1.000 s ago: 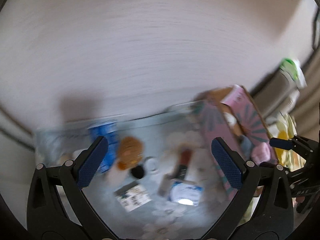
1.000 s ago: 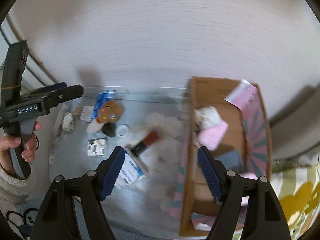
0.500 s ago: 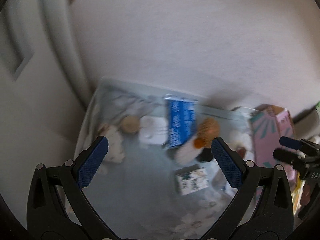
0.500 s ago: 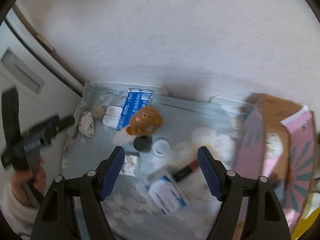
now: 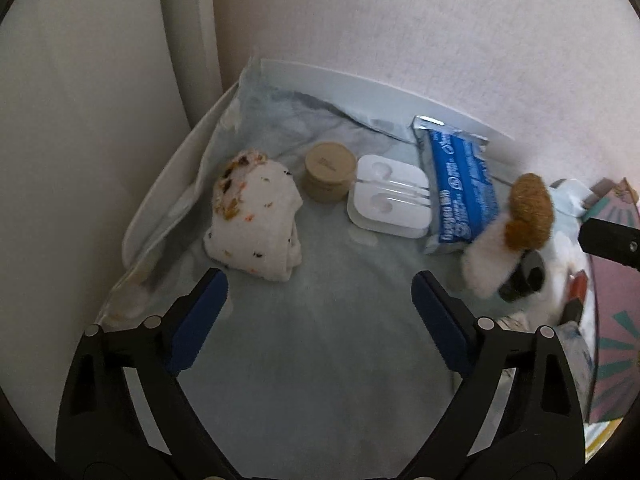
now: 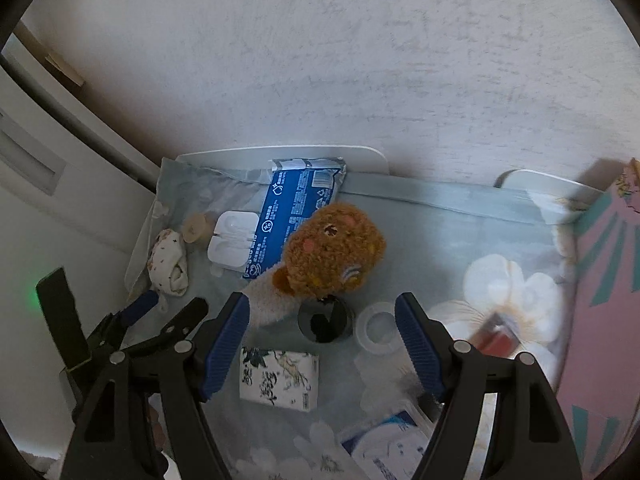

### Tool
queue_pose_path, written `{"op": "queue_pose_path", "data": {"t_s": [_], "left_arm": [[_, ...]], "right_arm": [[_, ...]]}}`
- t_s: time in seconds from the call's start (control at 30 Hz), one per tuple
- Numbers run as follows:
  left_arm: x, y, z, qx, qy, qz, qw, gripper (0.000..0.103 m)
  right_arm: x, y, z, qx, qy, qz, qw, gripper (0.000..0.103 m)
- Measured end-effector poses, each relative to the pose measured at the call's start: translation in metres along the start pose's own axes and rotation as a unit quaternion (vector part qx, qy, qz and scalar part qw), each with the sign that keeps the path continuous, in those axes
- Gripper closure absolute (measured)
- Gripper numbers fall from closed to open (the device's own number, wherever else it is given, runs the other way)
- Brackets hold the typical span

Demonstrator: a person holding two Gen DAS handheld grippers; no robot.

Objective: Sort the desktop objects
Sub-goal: 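Grasp the brown plush bear with the right tool while the left tool grasps the other white sock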

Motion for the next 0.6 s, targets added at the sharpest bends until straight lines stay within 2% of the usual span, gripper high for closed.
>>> {"op": "queue_pose_path", "data": {"t_s": [0.17, 0.47, 0.57, 0.6], "left_arm": [[-0.003, 0.008, 0.011, 0.014, -0.003, 0.023, 0.9996, 0.012], [-0.012, 0.019, 0.024, 0.010, -0.026, 0.027, 0.9992, 0.012], [-0.011, 0.021, 0.029, 0.014, -0.027, 0.025, 0.9992, 0.012], [-0.011, 0.021, 0.031, 0.015, -0.027, 0.025, 0.9992, 0.016]], "right_arm": [[0.003, 0.010, 0.004, -0.006, 0.004, 0.000, 1.000, 0.032], [0.004, 0.025, 0.016, -0.010, 0.029, 0.005, 1.000, 0.032], [0.005, 0.031, 0.021, -0.013, 0.043, 0.013, 0.999, 0.042], [0.005, 0.033, 0.022, -0.015, 0.048, 0.014, 0.999, 0.046]]}}
Point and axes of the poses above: each gripper's, at about its wrist camera, not at the fingertips, and y roughly the way its jaws point, x to its right, z to its top, the point moved 6 cm from there along y, roughly the way its jaws point, and after that the axes turned 8 degrees about -x, right-handed, at the moved point
